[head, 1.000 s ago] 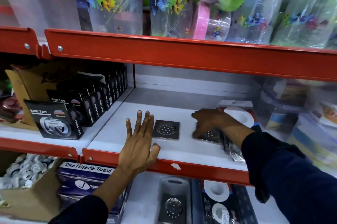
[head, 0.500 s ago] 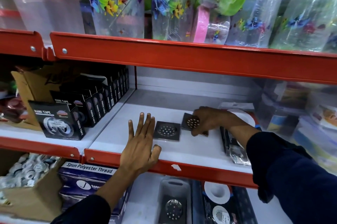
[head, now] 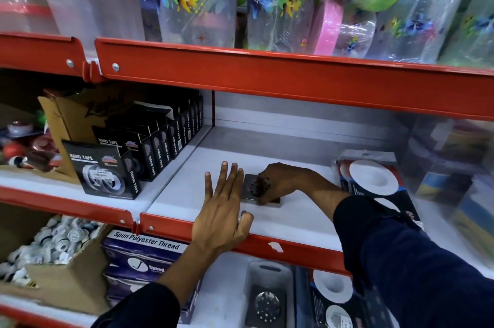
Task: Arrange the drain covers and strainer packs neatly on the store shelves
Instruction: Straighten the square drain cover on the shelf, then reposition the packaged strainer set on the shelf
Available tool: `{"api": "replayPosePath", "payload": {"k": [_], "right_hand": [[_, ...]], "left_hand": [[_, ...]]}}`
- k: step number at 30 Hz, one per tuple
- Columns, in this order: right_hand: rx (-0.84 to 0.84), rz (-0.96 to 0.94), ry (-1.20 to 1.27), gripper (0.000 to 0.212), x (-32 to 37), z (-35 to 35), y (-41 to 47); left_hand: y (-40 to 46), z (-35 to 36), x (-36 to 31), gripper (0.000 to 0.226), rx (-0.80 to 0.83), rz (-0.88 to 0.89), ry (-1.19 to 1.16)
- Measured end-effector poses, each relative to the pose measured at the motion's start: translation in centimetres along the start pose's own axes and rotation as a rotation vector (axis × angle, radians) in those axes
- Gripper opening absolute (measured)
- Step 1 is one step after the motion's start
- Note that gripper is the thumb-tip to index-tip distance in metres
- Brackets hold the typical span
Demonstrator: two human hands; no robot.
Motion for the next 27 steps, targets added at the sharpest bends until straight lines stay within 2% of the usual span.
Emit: {"api": "replayPosePath", "payload": {"k": [7, 10, 12, 16, 20, 23, 27], "right_hand": [[-0.052, 0.004, 0.012, 0.051, -0.1, 0.1, -1.2], [-0.165, 0.014, -0.012, 0.078, -1.0, -0.1, -3.7], [-0.296, 0.016, -0.019, 0.083, -2.2, -0.4, -6.5], [-0.493, 0.098, -0.047, 0.081, -6.6, -0.1, -11.3], [-0.559, 0.222, -0.022, 0.082, -11.0, 1.1, -15.0], [-0.643, 0.276, -0.004, 0.075, -13.8, 2.0, -17.8], [-0.714, 0.418, 0.030, 0.071, -17.7, 3.8, -20.0]], "left_hand": [[0.0, 0.1, 0.2, 0.087, 0.018, 0.005, 0.022], [-0.3, 0.1, 0.4, 0.085, 0.040, 0.013, 0.046], [-0.4, 0.2, 0.2, 0.083, 0.051, 0.028, 0.049], [0.8, 0.2, -2.8, 0.083, 0.121, 0.067, -0.037], [3.5, 0.8, -8.7, 0.083, 0.146, 0.163, -0.077], [5.4, 2.1, -12.8, 0.085, 0.231, 0.218, -0.058], [7.2, 3.6, -16.8, 0.071, 0.317, 0.217, -0.085]]}}
Point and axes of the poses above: each hand's wrist, its own y-axis towards the middle knuckle, its own z-axis out of the palm, x = y × z, the point moved 3 cm from there along y, towards the middle knuckle, and after that the axes turned 5 degrees about z, right-handed, at the moved point
